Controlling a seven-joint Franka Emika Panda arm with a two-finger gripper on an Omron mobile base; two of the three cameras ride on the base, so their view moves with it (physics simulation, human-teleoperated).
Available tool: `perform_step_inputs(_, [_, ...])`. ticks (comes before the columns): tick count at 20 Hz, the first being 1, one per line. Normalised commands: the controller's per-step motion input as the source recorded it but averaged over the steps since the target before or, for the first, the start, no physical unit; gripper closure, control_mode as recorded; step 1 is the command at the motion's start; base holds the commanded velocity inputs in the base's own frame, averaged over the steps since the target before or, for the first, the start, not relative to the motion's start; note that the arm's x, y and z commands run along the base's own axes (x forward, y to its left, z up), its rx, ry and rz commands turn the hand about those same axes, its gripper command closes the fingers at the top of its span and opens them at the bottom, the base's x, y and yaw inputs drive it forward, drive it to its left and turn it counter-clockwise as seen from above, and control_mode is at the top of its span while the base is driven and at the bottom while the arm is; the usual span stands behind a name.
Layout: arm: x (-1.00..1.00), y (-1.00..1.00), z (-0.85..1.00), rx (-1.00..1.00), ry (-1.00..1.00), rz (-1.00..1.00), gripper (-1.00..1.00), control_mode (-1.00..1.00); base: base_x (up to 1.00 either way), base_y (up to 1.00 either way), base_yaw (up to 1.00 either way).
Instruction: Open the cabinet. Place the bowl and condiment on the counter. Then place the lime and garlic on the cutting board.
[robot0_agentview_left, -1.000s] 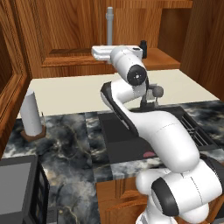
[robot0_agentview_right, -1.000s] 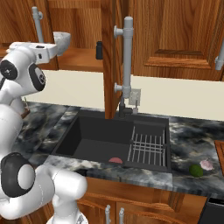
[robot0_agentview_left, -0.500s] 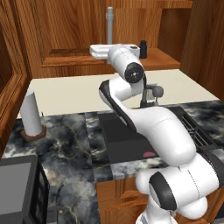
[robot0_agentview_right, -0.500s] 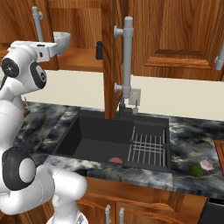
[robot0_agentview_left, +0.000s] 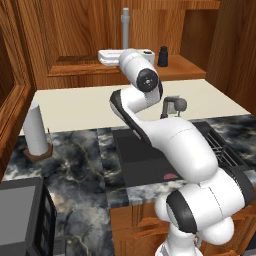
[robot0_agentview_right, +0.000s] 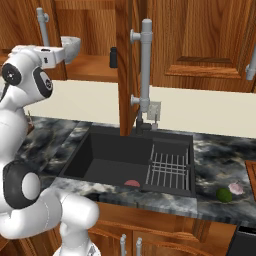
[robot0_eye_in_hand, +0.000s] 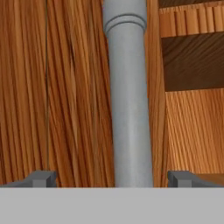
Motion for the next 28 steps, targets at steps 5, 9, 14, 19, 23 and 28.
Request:
perform_step_inputs(5, [0.15,0.03,0.0,0.0,0.02,0.0,1.0,-1.0,0.0,0.0,0.0])
perform_step_inputs(9, [0.01,0.01,-0.03,-0.01,0.04,0.0,1.0,-1.0,0.0,0.0,0.0])
perform_step_inputs(14, [0.05,0.11,-0.05,0.0,0.03,0.0,1.0,-1.0,0.0,0.0,0.0])
perform_step_inputs(19, [0.07,0.0,0.0,0.0,0.0,0.0,1.0,-1.0,0.0,0.0,0.0])
perform_step_inputs(23, [0.26,0.0,-0.02,0.0,0.0,0.03,1.0,-1.0,0.0,0.0,0.0])
perform_step_inputs(28, [0.27,0.0,-0.07,0.0,0.0,0.03,1.0,-1.0,0.0,0.0,0.0])
